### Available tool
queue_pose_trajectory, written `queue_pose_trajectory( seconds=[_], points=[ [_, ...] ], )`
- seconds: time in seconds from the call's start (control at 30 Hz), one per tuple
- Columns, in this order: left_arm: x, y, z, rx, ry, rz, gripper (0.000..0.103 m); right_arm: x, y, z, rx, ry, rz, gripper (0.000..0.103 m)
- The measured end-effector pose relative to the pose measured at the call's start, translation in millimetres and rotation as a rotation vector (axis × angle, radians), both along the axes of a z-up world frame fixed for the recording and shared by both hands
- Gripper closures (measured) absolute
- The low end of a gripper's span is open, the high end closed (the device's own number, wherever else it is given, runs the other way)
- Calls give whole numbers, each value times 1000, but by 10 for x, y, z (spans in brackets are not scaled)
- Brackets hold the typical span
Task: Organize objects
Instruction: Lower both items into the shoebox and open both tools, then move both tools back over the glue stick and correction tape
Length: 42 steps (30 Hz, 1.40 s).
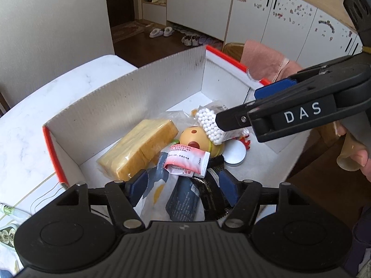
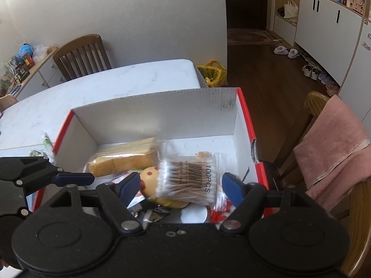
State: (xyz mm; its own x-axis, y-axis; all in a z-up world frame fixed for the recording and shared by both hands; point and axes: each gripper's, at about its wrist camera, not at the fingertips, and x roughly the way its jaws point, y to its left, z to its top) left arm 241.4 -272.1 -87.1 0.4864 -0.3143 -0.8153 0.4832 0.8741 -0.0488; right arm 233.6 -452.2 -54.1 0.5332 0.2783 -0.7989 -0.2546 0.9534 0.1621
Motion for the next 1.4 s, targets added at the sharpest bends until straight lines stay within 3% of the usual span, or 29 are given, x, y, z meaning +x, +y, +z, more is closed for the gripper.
queue_pose_trajectory(
  seconds=[0.5,0.9,1.4],
  points=[
    [-387,480,451,-102,-99,3,36,-419,285,384,23,-62,31,25],
    [-592,1192,653,-158,-130,31,36,-721,813,557,39,-91,71,24],
    [-833,2244,571,-143,-170,169,17,-918,1704,503,63,-109,142,21]
  ],
)
